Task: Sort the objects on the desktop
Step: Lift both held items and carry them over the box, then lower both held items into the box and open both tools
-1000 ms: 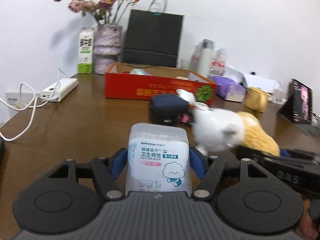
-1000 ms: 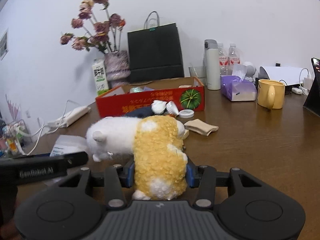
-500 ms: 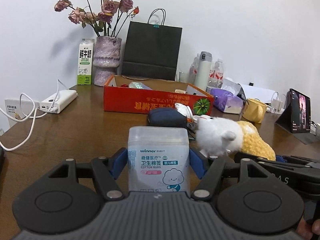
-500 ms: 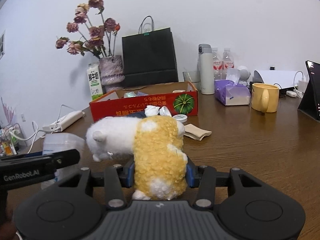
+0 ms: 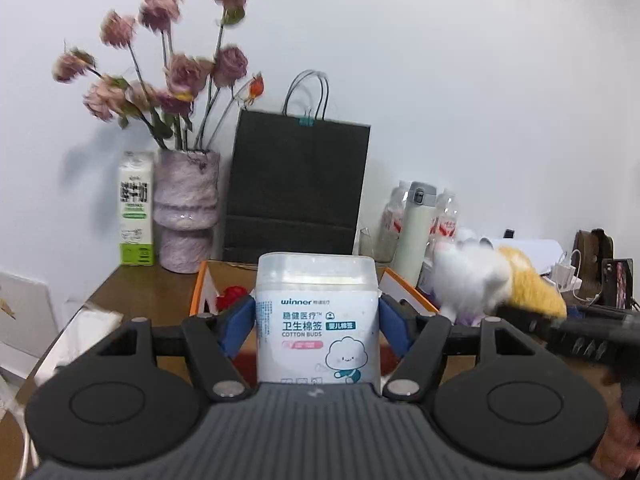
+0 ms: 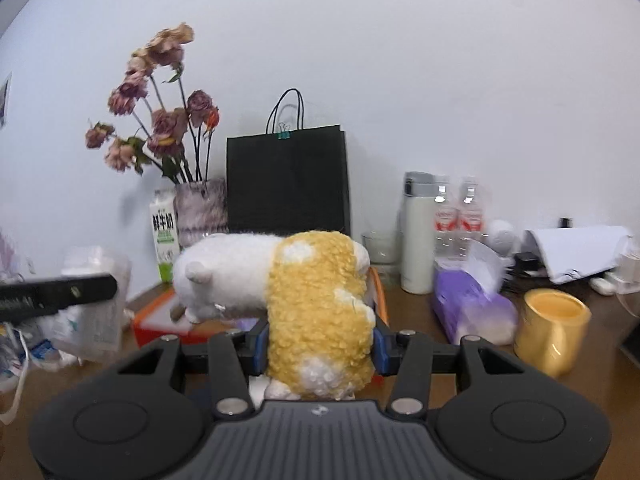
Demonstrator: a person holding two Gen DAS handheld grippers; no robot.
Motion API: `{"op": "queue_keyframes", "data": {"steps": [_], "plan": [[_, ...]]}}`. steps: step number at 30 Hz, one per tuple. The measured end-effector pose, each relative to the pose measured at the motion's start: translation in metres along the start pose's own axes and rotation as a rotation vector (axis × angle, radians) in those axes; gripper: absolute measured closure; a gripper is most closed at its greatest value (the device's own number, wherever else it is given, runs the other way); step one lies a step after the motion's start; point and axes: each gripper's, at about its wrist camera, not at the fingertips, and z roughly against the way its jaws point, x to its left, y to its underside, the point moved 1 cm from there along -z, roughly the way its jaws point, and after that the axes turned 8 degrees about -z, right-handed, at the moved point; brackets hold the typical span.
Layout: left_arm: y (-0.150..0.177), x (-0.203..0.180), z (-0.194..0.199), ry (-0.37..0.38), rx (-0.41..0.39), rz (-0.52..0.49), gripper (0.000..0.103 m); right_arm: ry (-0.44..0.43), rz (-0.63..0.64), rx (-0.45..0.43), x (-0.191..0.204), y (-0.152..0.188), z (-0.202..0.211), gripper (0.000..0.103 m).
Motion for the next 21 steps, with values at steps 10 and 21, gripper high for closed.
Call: {"op": "queue_keyframes", "data": {"steps": [10, 21], "plan": [[-0.017, 0.051, -0.198, 0.044, 0.519, 0.007, 0.035, 0.029, -0.056, 0.545, -0.012, -0.067, -0.213, 0.056], [0.01, 0.04, -0.26, 0.023, 0.789, -0.052, 0.025, 0.222, 0.023, 0.916, 0.015, -0.014, -0.324, 0.031]]}}
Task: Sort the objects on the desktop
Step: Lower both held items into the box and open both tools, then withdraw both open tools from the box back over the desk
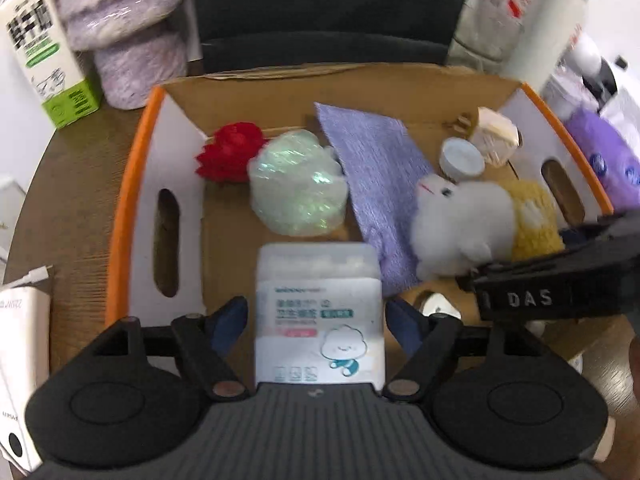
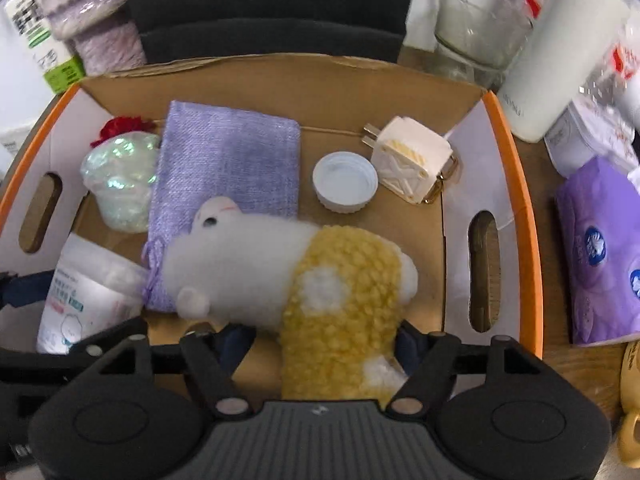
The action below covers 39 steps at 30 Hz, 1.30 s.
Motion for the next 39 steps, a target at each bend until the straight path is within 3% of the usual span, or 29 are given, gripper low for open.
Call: {"op": "queue_keyframes", "data": {"steps": [3, 7, 15, 26, 28, 32, 34, 35, 37, 39], "plan": [[-0.005, 0.01, 0.016, 0.042, -0.002, 0.05, 0.017, -0.005, -0.006, -0.003, -0.008, -0.002, 0.011, 0.032], [-0.012, 0.009, 0.048, 0.007, -0.071, 0.049, 0.004, -0.012, -0.027, -0.045, -0.016, 0.003, 0.038, 0.027], [-0.008, 0.0, 0.091, -0.071, -0.1, 0.048, 0.0, -0.026, -0.037, -0.124, -0.031, 0.018, 0.094, 0.023], [0.015, -0.023, 0.15, -0.102, -0.174, 0.023, 0.0, -0.065, -0.046, -0.225, -0.045, 0.056, 0.16, 0.019], [0.027, -0.03, 0.162, -0.112, -0.24, 0.027, 0.0, -0.081, -0.058, -0.277, -0.049, 0.066, 0.168, 0.019], [0.066, -0.055, 0.183, -0.163, -0.467, 0.016, 0.0, -0.15, -0.041, -0.425, -0.054, 0.106, 0.185, 0.018], [0.085, -0.068, 0.186, -0.185, -0.535, -0.017, 0.0, -0.137, 0.005, -0.522, -0.053, 0.131, 0.19, 0.018], [0.097, -0.075, 0.188, -0.232, -0.569, -0.023, 0.0, -0.117, 0.024, -0.579, -0.053, 0.144, 0.193, 0.018], [0.133, -0.087, 0.2, -0.321, -0.638, -0.013, 0.0, -0.086, 0.085, -0.718, -0.056, 0.179, 0.199, 0.018], [0.192, -0.096, 0.217, -0.27, -0.795, 0.02, 0.0, -0.086, 0.091, -0.828, -0.065, 0.222, 0.201, 0.013]]}}
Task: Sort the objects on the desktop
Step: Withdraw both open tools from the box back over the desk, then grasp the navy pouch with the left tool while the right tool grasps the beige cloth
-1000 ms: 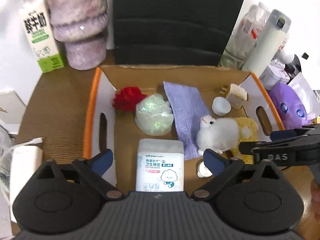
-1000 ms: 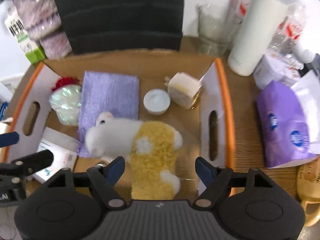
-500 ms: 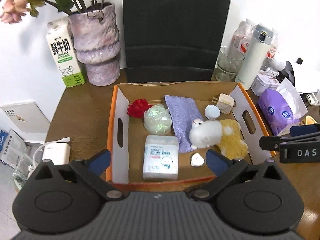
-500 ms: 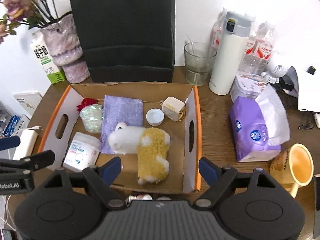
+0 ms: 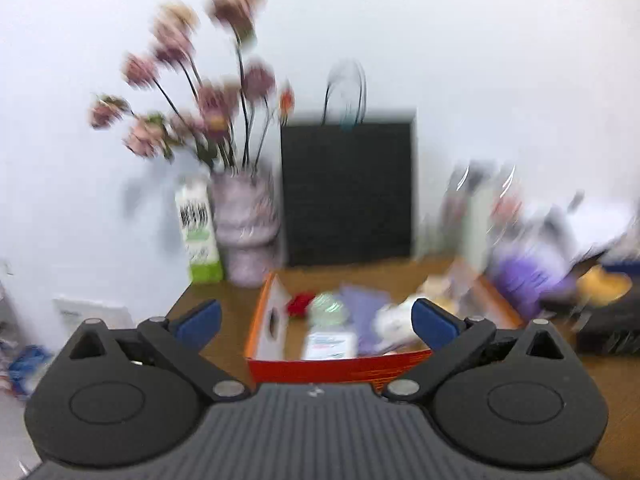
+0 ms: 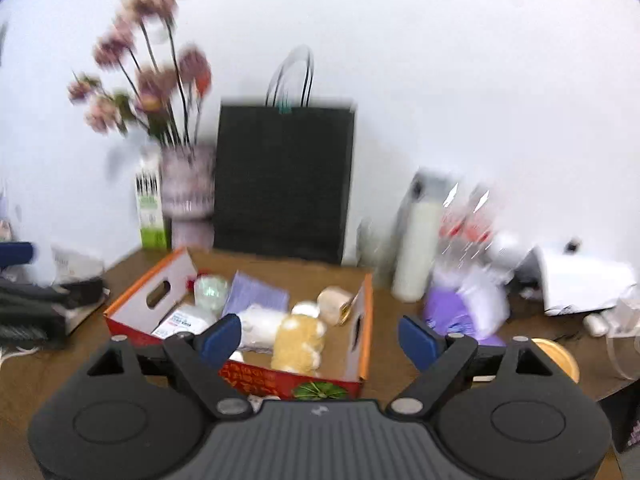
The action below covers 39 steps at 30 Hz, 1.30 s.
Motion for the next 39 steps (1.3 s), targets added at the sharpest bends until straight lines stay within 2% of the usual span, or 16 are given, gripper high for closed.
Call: {"op": "queue_keyframes", "data": {"steps": [1, 2, 5, 7, 9, 11, 14, 17, 22, 25, 28, 33, 39], "plan": [[0.021, -0.001, 0.024, 0.043, -0.049, 0.04, 0.0, -0.02, 0.005, -0.017, -0.002, 0.019, 0.016, 0.012], [0.036, -0.005, 0.038, 0.066, -0.049, 0.052, 0.0, -0.052, 0.0, -0.015, -0.003, 0.043, 0.034, 0.01], [0.085, -0.024, 0.069, 0.122, -0.018, 0.002, 0.0, -0.143, -0.057, 0.012, -0.003, 0.106, 0.067, 0.009], [0.111, -0.029, 0.083, 0.096, 0.0, -0.019, 0.0, -0.164, -0.062, 0.031, 0.003, 0.139, 0.085, 0.009], [0.138, -0.024, 0.106, 0.051, 0.034, 0.028, 0.0, -0.137, -0.014, 0.033, 0.013, 0.161, 0.103, 0.01], [0.16, -0.02, 0.13, 0.05, 0.032, 0.053, 0.0, -0.141, 0.029, 0.042, 0.018, 0.179, 0.123, 0.01], [0.159, -0.024, 0.134, 0.037, 0.003, 0.013, 0.0, -0.203, 0.028, 0.027, 0.023, 0.199, 0.143, 0.01], [0.153, -0.016, 0.122, 0.06, 0.046, 0.04, 0.0, -0.191, 0.022, 0.06, 0.029, 0.199, 0.137, 0.01], [0.165, -0.012, 0.118, 0.048, 0.111, 0.079, 0.0, -0.166, -0.002, 0.067, 0.024, 0.2, 0.132, 0.01], [0.168, -0.012, 0.117, 0.058, 0.107, 0.073, 0.0, -0.139, -0.023, 0.063, 0.013, 0.201, 0.131, 0.011], [0.165, -0.017, 0.105, 0.08, 0.114, 0.056, 0.0, -0.132, -0.039, 0.055, 0.009, 0.196, 0.126, 0.018], [0.14, -0.022, 0.069, 0.131, 0.094, 0.061, 0.0, -0.064, -0.069, 0.043, 0.007, 0.177, 0.098, 0.035], [0.111, -0.026, 0.004, 0.248, 0.148, 0.095, 0.0, -0.016, -0.054, 0.071, -0.005, 0.155, 0.058, 0.038]]}}
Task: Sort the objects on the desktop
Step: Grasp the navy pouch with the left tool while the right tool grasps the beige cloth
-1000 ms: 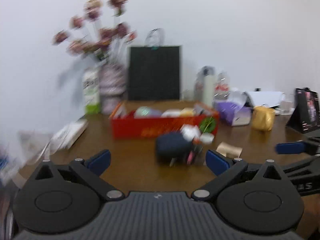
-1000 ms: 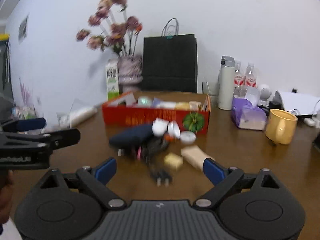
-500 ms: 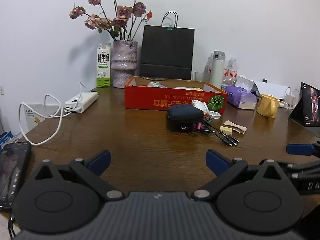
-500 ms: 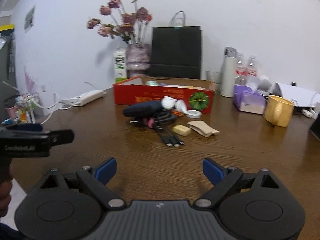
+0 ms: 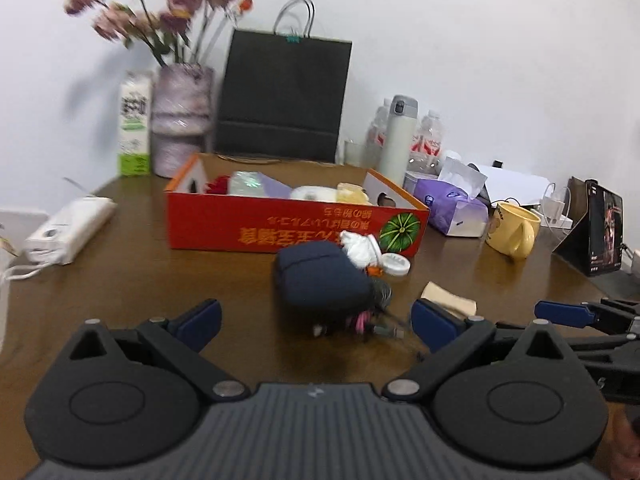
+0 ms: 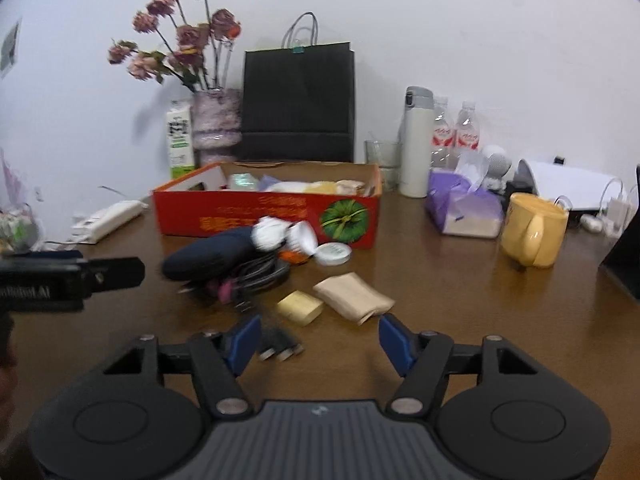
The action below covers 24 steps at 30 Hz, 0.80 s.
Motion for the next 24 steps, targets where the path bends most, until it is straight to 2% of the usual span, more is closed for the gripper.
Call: {"op": "queue_keyframes", "data": {"steps": [4, 7, 8, 9, 10, 11, 12, 20, 24], "plan": [[-0.025, 0.003, -0.049, 0.043, 0.038, -0.022, 0.0, 0.039, 0.045, 0.011, -0.012, -0.02, -0.037, 0.038], [-0.034, 0.0, -0.101, 0.081, 0.141, -0.056, 0.0, 0.008, 0.035, 0.095, -0.023, -0.034, -0.079, 0.038], [-0.032, 0.002, -0.114, 0.088, 0.17, -0.042, 0.014, 0.009, 0.031, 0.151, -0.026, -0.035, -0.096, 0.04], [-0.028, 0.005, -0.127, 0.094, 0.206, -0.005, 0.022, 0.023, 0.011, 0.178, -0.029, -0.035, -0.11, 0.053], [-0.024, 0.01, -0.131, 0.081, 0.207, 0.028, 0.03, 0.031, -0.015, 0.181, -0.035, -0.036, -0.122, 0.058], [-0.022, 0.013, -0.132, 0.1, 0.19, 0.05, 0.033, 0.022, -0.031, 0.172, -0.039, -0.038, -0.127, 0.081], [-0.021, 0.016, -0.132, 0.116, 0.186, 0.055, 0.035, 0.038, -0.026, 0.17, -0.039, -0.039, -0.129, 0.096], [-0.023, 0.023, -0.129, 0.128, 0.161, 0.079, 0.039, 0.002, -0.067, 0.157, -0.048, -0.038, -0.131, 0.096], [-0.026, 0.026, -0.126, 0.093, 0.157, 0.074, 0.04, 0.008, -0.066, 0.157, -0.048, -0.04, -0.131, 0.096]]}}
